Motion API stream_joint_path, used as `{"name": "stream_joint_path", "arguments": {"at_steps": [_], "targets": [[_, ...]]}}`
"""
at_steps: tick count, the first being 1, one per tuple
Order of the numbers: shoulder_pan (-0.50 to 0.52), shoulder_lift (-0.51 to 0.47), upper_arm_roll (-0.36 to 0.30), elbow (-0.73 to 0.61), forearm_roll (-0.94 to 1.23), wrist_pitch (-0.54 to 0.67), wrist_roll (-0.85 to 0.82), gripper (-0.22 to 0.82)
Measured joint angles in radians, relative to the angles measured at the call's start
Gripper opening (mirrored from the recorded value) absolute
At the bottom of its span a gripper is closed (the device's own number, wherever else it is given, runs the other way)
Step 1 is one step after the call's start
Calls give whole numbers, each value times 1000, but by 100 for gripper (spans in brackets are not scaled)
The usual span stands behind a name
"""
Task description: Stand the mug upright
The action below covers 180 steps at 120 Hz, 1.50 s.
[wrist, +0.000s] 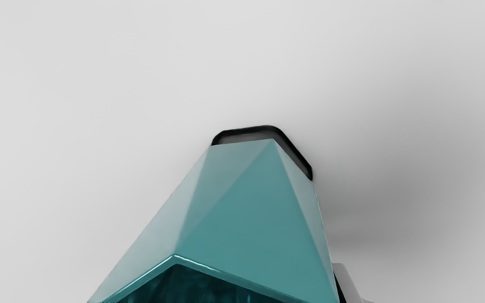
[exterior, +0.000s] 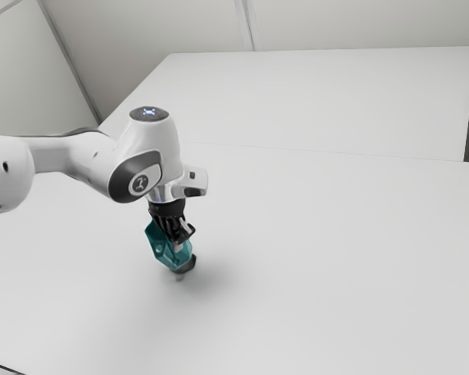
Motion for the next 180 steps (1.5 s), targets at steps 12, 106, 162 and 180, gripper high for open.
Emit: {"name": "stream_joint_path", "arguments": {"at_steps": [12,106,162,180], "targets": [[0,15,0,0,0,15,-18,-18],[-16,-126,-12,11,-38,0,-75,53],[26,-23,-10,351,-101,-227,-81,58],[42,24,-9,471,-110,-304,-83,58]]}}
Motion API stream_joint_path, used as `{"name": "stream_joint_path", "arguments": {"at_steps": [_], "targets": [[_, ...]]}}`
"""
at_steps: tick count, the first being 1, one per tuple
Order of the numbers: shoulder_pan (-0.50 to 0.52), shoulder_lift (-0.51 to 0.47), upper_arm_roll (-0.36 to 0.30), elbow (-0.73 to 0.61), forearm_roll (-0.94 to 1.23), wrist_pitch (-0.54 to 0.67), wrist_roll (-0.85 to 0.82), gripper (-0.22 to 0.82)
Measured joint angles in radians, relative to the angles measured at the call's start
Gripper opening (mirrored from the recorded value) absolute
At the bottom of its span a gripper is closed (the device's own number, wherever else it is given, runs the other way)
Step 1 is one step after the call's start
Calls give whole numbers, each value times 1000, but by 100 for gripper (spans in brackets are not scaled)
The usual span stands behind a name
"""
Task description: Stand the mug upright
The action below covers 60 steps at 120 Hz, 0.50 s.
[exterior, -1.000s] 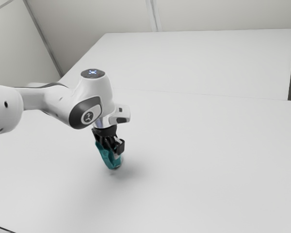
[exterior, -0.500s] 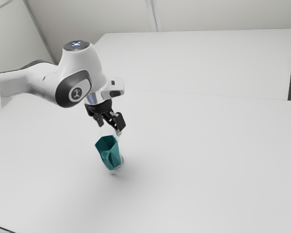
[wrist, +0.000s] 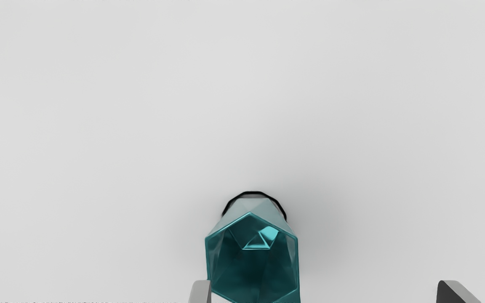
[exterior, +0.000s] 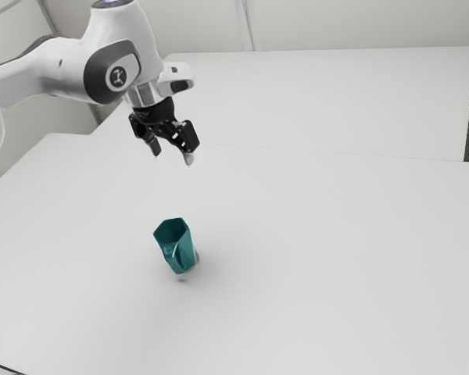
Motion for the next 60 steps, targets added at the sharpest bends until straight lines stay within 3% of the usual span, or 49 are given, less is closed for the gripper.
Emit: {"name": "stream_joint_path", "arguments": {"at_steps": [60], "targets": [[16,56,16,238,-4,-189,-2,59]]}}
